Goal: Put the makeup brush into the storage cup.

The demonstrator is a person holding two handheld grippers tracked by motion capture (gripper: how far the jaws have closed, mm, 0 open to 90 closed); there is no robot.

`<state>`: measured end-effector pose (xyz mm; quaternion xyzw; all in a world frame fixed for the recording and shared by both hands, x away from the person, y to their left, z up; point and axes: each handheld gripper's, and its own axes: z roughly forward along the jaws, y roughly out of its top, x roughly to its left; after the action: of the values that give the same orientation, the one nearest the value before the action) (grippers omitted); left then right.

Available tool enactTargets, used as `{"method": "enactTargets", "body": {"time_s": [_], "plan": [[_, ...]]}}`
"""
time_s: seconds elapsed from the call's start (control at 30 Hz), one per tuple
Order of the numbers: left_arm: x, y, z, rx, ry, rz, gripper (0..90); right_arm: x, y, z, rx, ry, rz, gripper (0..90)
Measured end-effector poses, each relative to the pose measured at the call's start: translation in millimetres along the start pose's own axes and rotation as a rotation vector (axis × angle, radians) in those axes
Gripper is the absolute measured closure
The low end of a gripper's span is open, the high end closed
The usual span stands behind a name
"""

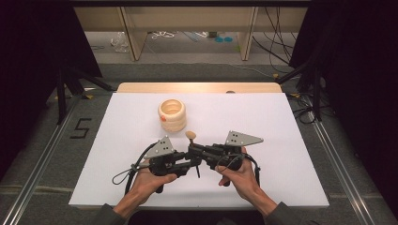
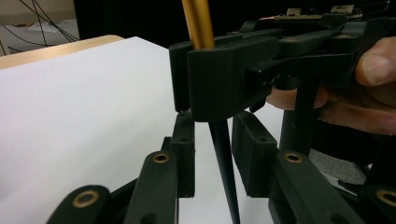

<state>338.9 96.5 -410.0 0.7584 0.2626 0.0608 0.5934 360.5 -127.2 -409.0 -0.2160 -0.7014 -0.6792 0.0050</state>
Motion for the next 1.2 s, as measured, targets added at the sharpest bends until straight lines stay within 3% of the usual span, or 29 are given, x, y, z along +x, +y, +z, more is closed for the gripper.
{"method": "enactTargets", "body": {"time_s": [0.07, 0.13, 0.23, 0.63, 0.77, 0.83, 0.93, 1.07, 1.2], "plan": [[-0.3, 0.1, -0.1, -0.001, 0.000, -0.005, 72.0, -0.1, -0.1, 0.1, -0.001, 0.001, -0.001, 83.8], [0.7, 0.6, 0.1, 0.000, -0.009, 0.018, 73.5, 0.0, -0.1, 0.1, 0.000, 0.000, 0.000, 83.8], [-0.7, 0.1, 0.2, -0.001, -0.006, -0.001, 75.6, 0.1, -0.1, 0.1, -0.001, 0.001, 0.000, 83.9], [2.4, 0.5, -1.0, -0.006, -0.019, -0.007, 81.9, -0.6, 0.1, -0.5, -0.005, 0.010, -0.017, 83.6], [2.7, -0.1, -1.2, -0.005, -0.006, -0.031, 82.9, 0.0, -0.1, 0.0, -0.008, 0.000, -0.021, 82.7], [3.0, -0.2, -1.1, 0.006, 0.012, -0.017, 83.1, -0.5, -0.1, 0.4, -0.015, -0.004, -0.026, 79.9], [6.3, -1.5, -1.8, 0.016, 0.033, -0.024, 83.1, -2.1, 1.8, -2.4, -0.024, -0.027, 0.002, 60.9], [13.0, -1.7, -5.1, 0.018, 0.054, -0.021, 83.2, -2.8, 4.4, -6.3, -0.019, -0.042, 0.021, 51.9], [18.2, -1.0, -8.0, 0.011, 0.073, -0.026, 83.2, -2.5, 6.0, -10.9, -0.010, -0.066, -0.005, 44.0]]}}
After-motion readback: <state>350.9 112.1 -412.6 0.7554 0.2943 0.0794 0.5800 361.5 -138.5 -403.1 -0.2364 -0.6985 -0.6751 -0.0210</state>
